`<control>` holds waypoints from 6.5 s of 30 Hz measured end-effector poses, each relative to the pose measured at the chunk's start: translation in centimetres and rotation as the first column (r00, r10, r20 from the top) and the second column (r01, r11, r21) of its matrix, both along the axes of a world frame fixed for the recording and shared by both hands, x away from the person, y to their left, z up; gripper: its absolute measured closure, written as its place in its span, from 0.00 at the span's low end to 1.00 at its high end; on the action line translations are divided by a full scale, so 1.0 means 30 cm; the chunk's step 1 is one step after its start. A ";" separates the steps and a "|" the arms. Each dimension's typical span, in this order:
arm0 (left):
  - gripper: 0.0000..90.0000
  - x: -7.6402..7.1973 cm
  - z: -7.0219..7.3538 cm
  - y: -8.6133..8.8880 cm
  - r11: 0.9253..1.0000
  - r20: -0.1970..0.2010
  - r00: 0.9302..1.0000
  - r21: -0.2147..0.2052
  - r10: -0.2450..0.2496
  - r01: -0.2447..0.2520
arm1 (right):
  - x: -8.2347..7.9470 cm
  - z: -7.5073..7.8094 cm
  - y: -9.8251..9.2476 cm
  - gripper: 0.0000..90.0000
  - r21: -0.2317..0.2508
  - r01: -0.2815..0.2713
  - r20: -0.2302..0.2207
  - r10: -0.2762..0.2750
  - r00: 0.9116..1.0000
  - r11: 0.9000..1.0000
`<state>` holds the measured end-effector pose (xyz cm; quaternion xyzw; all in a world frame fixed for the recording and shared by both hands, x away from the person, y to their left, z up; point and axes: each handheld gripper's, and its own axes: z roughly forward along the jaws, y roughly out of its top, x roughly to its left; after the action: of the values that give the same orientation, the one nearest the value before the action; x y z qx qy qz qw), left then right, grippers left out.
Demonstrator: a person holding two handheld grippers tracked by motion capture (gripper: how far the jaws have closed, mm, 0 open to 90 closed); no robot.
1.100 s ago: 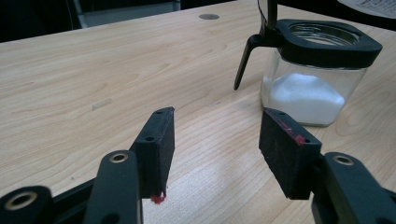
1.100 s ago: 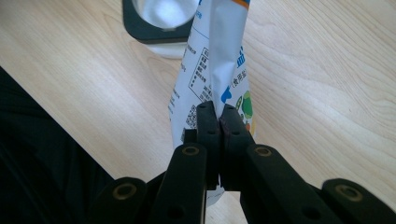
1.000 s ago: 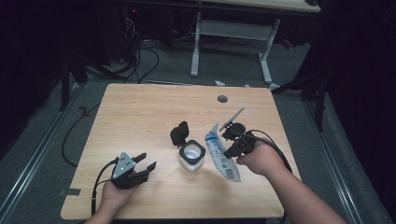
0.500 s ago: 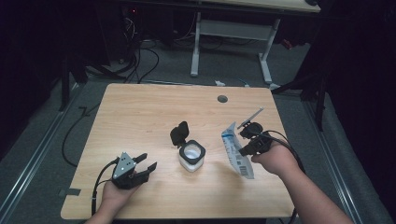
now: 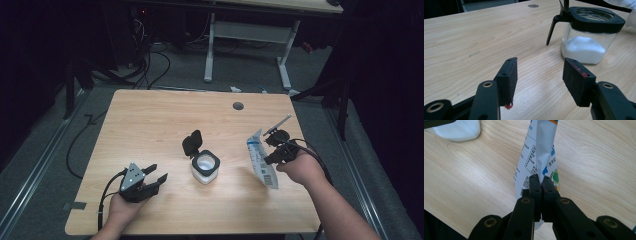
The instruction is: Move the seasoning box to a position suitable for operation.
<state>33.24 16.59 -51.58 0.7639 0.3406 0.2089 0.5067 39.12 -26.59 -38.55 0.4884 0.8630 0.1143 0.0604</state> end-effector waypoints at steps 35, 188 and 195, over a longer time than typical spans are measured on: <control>0.50 0.012 -0.006 0.014 1.000 -0.032 0.999 -0.026 -0.006 0.005 | -0.008 -0.021 -0.018 0.99 0.076 0.032 0.118 -0.041 0.992 0.997; 0.50 0.036 -0.020 0.102 0.999 -0.037 0.999 0.034 0.032 -0.031 | -0.255 -0.343 -0.132 0.77 0.371 0.097 0.680 -0.341 0.649 0.924; 0.50 0.037 -0.021 0.100 0.999 -0.037 0.999 0.034 0.030 -0.029 | -0.252 -0.345 -0.126 0.67 0.371 0.108 0.668 -0.346 0.658 0.922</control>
<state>34.34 19.59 -52.20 0.7709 0.3579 0.2076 0.4843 31.55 -30.36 -48.90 0.5119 0.6720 0.4177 0.3345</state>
